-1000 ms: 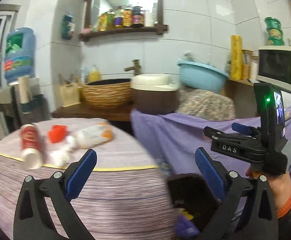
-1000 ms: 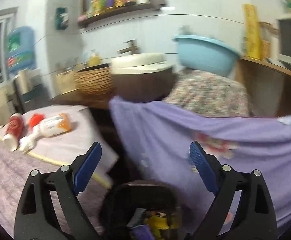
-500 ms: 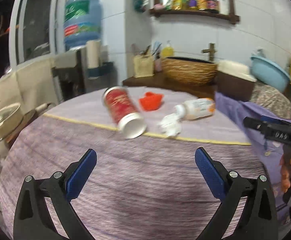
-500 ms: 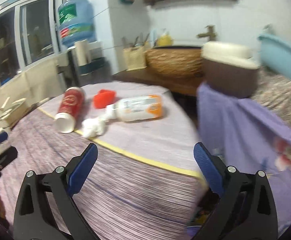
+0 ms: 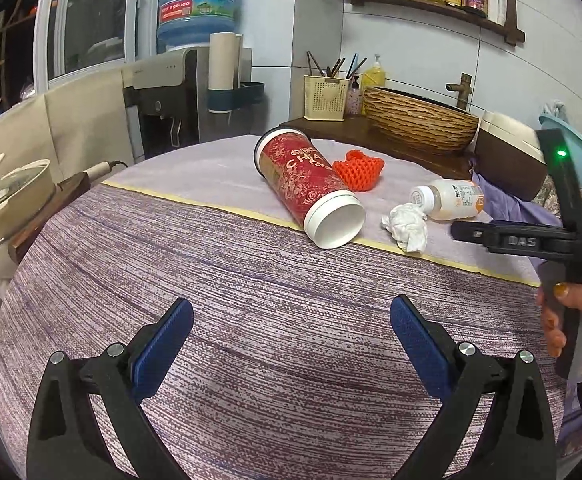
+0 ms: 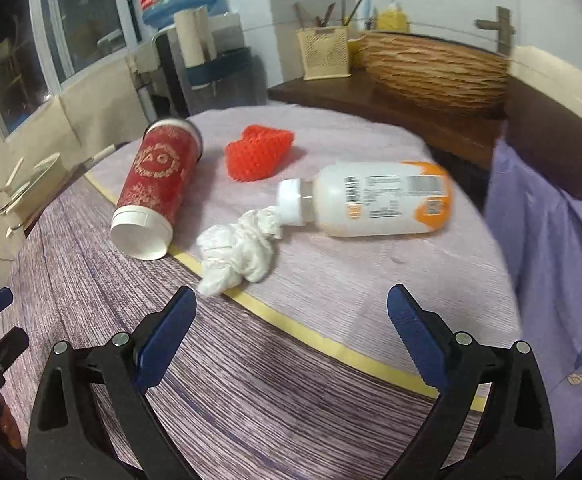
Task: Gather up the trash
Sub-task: 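Grasp the crumpled white tissue with the right gripper, then grasp the red CHAGO paper cup with the left gripper while the right gripper holds the tissue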
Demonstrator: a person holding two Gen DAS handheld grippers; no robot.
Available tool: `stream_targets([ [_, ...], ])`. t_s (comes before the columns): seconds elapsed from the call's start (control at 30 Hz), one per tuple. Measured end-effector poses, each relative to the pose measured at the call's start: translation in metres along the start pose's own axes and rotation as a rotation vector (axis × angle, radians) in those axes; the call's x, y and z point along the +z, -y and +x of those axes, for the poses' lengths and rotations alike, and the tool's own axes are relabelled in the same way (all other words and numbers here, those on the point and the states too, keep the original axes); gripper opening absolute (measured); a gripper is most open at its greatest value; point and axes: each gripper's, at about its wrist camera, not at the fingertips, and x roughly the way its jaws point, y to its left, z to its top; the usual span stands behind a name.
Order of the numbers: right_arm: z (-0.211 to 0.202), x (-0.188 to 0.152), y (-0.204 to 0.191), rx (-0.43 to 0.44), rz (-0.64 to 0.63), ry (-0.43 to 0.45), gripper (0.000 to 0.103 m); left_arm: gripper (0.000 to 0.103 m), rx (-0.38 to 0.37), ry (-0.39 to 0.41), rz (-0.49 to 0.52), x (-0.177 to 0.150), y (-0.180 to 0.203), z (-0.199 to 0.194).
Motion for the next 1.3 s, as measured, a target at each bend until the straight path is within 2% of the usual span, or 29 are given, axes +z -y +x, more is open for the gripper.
stream_targets([
  [0.17, 0.035, 0.015, -0.02, -0.002, -0.01, -0.059, 0.094, 0.098, -0.016, -0.015, -0.002, 0.007, -0.007, 0.005],
  [0.23, 0.049, 0.018, -0.026, -0.002, -0.014, -0.085, 0.083, 0.098, -0.019, -0.024, -0.006, 0.012, -0.01, 0.009],
  [0.37, 0.069, 0.021, -0.031, -0.029, -0.021, -0.119, 0.073, 0.098, -0.024, -0.038, -0.012, 0.022, -0.014, 0.019],
  [0.47, 0.074, 0.02, -0.032, -0.023, -0.023, -0.117, 0.06, 0.098, -0.029, -0.055, 0.003, 0.025, -0.012, 0.029],
  [0.5, 0.074, 0.02, -0.033, -0.021, -0.033, -0.118, 0.048, 0.098, -0.031, -0.063, 0.007, 0.026, -0.011, 0.033],
  [0.57, 0.073, 0.02, -0.037, -0.019, -0.055, -0.12, 0.041, 0.098, -0.034, -0.077, 0.009, 0.028, -0.01, 0.041],
  [0.77, 0.053, 0.014, -0.04, -0.005, -0.085, -0.069, 0.037, 0.097, -0.049, -0.11, -0.032, 0.056, -0.015, 0.066],
  [0.93, 0.03, 0.011, -0.043, 0.016, -0.106, -0.028, 0.037, 0.097, -0.106, -0.141, -0.132, 0.091, -0.017, 0.096],
  [1.03, 0.015, 0.006, -0.044, 0.027, -0.114, -0.001, 0.037, 0.097, -0.11, -0.211, -0.154, 0.11, -0.015, 0.127],
  [1.23, -0.019, -0.01, -0.048, 0.035, -0.167, 0.048, 0.037, 0.097, -0.043, -0.355, -0.162, 0.136, -0.015, 0.195],
  [1.3, -0.024, -0.015, -0.045, 0.04, -0.17, 0.054, 0.037, 0.097, -0.034, -0.401, -0.201, 0.138, -0.02, 0.214],
])
